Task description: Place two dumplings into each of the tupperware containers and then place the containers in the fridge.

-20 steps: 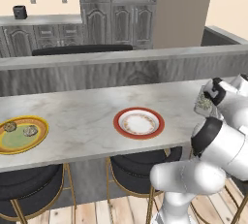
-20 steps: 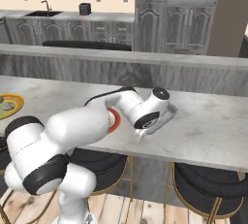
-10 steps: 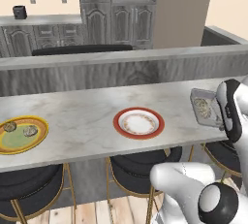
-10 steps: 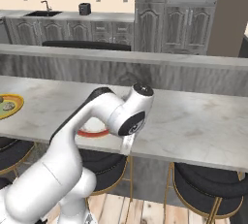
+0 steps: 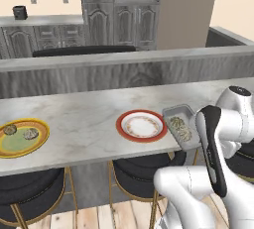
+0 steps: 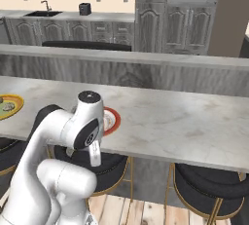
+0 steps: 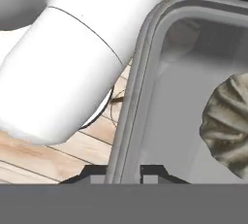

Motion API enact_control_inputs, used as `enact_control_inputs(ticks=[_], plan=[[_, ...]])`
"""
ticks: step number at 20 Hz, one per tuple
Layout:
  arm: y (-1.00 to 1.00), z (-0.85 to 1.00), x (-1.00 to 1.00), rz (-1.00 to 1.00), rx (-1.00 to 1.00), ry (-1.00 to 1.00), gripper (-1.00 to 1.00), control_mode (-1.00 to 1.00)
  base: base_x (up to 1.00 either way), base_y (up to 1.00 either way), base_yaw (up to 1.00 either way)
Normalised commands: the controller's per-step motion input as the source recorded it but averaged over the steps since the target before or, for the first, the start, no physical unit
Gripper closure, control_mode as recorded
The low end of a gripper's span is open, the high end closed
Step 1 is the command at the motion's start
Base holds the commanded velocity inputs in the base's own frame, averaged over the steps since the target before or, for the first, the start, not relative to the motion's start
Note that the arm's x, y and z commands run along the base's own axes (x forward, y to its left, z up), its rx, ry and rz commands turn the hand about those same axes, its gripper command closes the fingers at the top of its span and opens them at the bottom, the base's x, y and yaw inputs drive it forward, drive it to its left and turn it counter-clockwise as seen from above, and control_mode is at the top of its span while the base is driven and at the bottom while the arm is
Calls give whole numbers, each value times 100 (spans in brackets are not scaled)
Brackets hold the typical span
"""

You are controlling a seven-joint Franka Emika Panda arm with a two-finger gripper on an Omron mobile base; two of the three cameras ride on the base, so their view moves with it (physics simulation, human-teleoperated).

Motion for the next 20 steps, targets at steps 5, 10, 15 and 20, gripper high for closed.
enact_control_inputs(ticks=[5,10,15,20], plan=[[87,-33,53,25,0,0,100,-100,0,0,0],[19,-4,17,11,4,0,100,-100,0,0,0],[0,2,-9,3,4,-3,100,100,-55,0,11],[0,0,0,0,0,0,100,100,-75,24,52]])
